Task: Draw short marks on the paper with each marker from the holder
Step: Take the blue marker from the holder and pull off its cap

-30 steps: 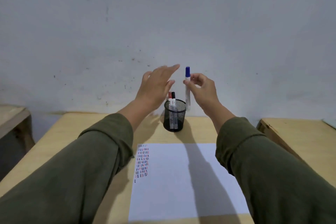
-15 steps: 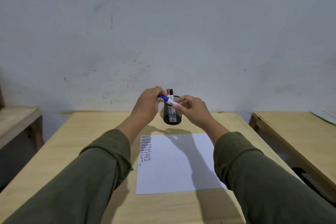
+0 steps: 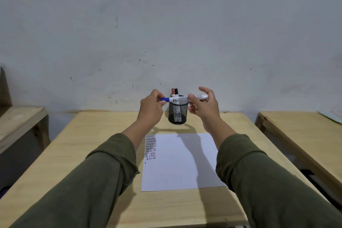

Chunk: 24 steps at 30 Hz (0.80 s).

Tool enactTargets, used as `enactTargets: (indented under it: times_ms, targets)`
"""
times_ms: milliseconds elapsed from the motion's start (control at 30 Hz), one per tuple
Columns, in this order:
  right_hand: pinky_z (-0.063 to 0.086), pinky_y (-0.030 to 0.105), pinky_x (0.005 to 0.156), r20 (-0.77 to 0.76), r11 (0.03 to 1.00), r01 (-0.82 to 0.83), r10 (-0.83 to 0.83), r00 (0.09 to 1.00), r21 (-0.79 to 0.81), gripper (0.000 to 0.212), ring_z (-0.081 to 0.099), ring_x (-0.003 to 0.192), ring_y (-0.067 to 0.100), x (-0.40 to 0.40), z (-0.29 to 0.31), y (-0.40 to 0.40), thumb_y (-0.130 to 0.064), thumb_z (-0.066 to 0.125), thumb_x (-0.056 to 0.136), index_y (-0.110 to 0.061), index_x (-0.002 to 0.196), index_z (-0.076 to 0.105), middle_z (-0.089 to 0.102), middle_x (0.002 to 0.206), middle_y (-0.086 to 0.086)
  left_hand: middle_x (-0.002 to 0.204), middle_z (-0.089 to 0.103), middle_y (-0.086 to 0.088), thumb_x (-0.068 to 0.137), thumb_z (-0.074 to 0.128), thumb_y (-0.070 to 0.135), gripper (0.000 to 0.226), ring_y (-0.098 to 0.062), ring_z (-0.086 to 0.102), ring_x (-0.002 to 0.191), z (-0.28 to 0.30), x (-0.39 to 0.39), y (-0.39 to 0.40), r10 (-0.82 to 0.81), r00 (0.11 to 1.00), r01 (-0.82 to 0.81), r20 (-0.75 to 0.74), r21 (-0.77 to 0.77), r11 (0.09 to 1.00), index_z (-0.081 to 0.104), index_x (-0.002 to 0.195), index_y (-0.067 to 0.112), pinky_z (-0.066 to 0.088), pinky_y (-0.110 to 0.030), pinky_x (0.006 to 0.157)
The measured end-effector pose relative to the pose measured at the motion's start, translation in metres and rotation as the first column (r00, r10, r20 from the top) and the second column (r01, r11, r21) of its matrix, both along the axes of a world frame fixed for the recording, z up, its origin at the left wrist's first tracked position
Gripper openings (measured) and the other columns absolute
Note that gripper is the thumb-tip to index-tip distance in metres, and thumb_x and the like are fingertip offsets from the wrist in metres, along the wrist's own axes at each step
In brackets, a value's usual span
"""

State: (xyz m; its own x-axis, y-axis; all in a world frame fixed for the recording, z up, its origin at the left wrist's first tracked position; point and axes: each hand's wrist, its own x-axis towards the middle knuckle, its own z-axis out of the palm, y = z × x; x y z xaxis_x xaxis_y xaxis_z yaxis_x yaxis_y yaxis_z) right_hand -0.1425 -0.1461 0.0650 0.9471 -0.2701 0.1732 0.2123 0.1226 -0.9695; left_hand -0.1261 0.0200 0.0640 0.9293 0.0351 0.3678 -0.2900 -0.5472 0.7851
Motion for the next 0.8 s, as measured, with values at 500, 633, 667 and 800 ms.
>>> enactTargets:
  times_ms: [500, 633, 667, 800]
  targets:
    - [0.043, 0.017, 0.047, -0.022, 0.911, -0.338, 0.353, 0.936, 0.235, 0.011, 0.053, 0.044, 0.009, 0.005, -0.001, 0.018, -0.015, 0.055, 0.093, -0.014, 0.085, 0.061, 0.062, 0.056, 0.001, 0.090, 0.066, 0.004, 0.089, 0.055, 0.017, 0.017, -0.010, 0.055, 0.084, -0.007, 0.001, 0.001, -0.132, 0.989, 0.136, 0.070, -0.050, 0.990, 0.068, 0.101, 0.016, 0.034, 0.003, 0.065]
    - [0.045, 0.017, 0.049, -0.011, 0.901, -0.355, 0.369, 0.929, 0.247, 0.012, 0.055, 0.046, 0.009, 0.005, -0.005, 0.018, -0.011, 0.053, 0.094, -0.012, 0.084, 0.060, 0.062, 0.054, 0.002, 0.082, 0.060, 0.003, 0.091, 0.052, 0.016, 0.020, -0.014, 0.048, 0.077, -0.007, 0.003, 0.002, -0.137, 0.989, 0.137, 0.062, 0.006, 0.991, 0.068, 0.102, 0.012, 0.033, 0.000, 0.060]
    - [0.045, 0.017, 0.049, -0.008, 0.900, -0.355, 0.369, 0.929, 0.251, 0.012, 0.055, 0.046, 0.009, 0.006, -0.006, 0.018, -0.011, 0.052, 0.094, -0.011, 0.085, 0.060, 0.062, 0.053, 0.002, 0.081, 0.059, 0.002, 0.092, 0.050, 0.017, 0.021, -0.014, 0.047, 0.075, -0.008, 0.004, 0.001, -0.138, 0.989, 0.137, 0.057, 0.021, 0.990, 0.068, 0.102, 0.011, 0.033, -0.001, 0.059]
    - [0.047, 0.017, 0.052, -0.001, 0.905, -0.383, 0.390, 0.921, 0.187, 0.012, 0.056, 0.049, 0.010, 0.007, -0.009, 0.016, -0.009, 0.050, 0.095, -0.012, 0.087, 0.058, 0.062, 0.055, 0.002, 0.080, 0.060, -0.004, 0.096, 0.041, 0.020, 0.030, -0.017, 0.049, 0.076, -0.011, 0.009, 0.002, -0.118, 0.993, 0.117, 0.001, 0.032, 0.993, 0.068, 0.099, 0.009, 0.033, -0.003, 0.056]
